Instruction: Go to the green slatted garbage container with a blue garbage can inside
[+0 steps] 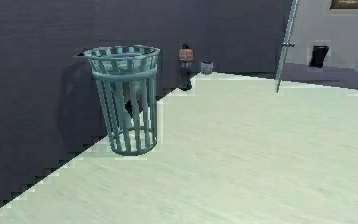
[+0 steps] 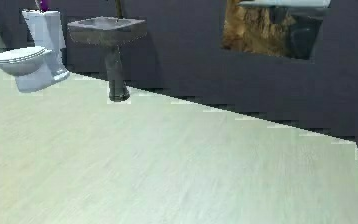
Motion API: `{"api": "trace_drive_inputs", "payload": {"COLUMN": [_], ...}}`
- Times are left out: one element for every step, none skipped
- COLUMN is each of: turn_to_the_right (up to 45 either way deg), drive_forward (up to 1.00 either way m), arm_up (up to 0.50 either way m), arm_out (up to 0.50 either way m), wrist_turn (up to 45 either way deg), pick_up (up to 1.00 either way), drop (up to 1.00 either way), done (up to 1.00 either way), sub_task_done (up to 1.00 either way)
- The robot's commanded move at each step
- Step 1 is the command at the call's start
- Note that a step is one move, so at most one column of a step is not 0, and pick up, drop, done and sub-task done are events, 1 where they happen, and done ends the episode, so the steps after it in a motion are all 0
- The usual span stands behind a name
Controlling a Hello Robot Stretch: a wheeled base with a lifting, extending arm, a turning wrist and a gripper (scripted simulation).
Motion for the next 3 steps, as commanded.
{"api": "trace_drive_inputs", "payload": {"turn_to_the_right": [0.0,-24.0,0.0], "drive_forward": [1.0,0.0,0.0], "arm_up": [0.0,0.0,0.0], "arm_out": [0.0,0.0,0.0], "wrist_turn": [0.0,0.0,0.0], "pick_up": [0.0,0.0,0.0], "drop": [0.0,0.0,0.0], "done": [0.0,0.0,1.0], "sub_task_done": [0.0,0.0,0.0]}}
